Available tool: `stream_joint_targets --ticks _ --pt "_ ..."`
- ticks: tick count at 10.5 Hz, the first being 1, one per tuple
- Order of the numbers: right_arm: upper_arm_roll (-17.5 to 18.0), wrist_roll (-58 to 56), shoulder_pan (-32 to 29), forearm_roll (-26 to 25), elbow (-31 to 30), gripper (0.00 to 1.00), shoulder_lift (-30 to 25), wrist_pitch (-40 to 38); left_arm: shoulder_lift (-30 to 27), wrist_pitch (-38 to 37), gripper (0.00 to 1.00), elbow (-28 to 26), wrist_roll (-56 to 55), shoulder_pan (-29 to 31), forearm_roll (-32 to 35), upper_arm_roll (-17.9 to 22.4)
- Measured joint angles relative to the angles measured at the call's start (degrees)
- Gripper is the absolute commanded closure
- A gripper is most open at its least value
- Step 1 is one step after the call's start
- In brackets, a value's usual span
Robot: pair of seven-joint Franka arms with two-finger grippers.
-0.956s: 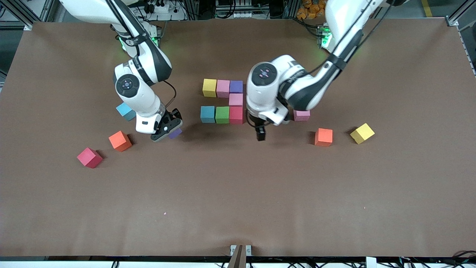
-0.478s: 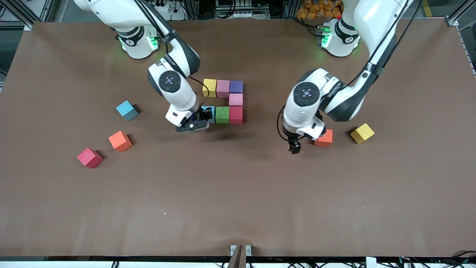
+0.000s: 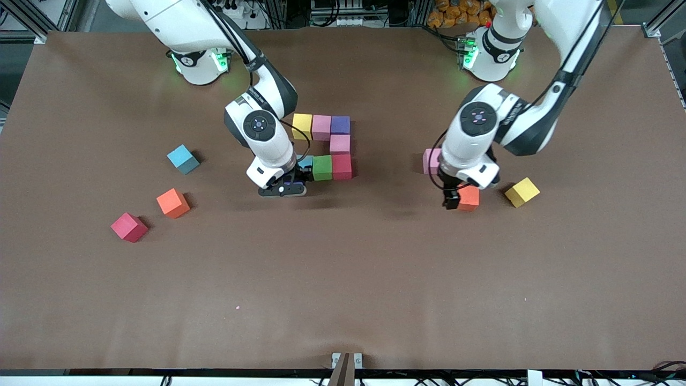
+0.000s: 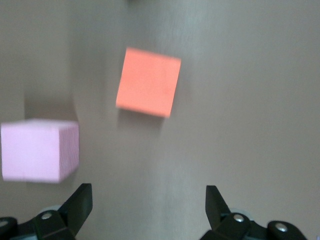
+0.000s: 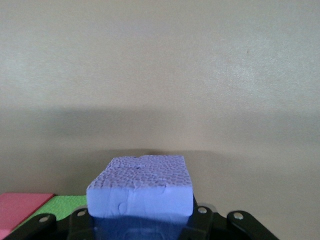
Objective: Form number 2 with 11 blocks
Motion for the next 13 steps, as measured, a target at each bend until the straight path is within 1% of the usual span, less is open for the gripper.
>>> stream_joint_targets --ticks 2,3,5,9,13 --pt "-0.1 -0.3 0.1 -0.5 0.3 0.68 1.0 -0.8 -0.3 0.1 0.00 -2.1 8.7 10.3 0.0 -5.1" --pt "-0.3 -0.6 0.0 -0.7 1.3 0.68 1.0 -2.9 0.1 0.3 0.00 -2.8 12.3 13.3 0.0 -6.2" --pt "-0.5 -1.0 -0.1 -0.8 3.3 0.68 1.0 -5.6 2.3 0.6 0.00 -3.3 15.9 14.6 0.0 -6.7" --pt "-0.5 -0.9 -0.1 -0.8 4.1 0.68 1.2 -5.7 6.0 1.6 0.00 -3.3 18.0 14.8 0.0 -6.8" --pt "-0.4 -0.8 0.2 -0.8 4.3 0.68 5.1 -1.5 7.5 2.8 0.00 -3.2 18.2 15.7 0.0 -6.8"
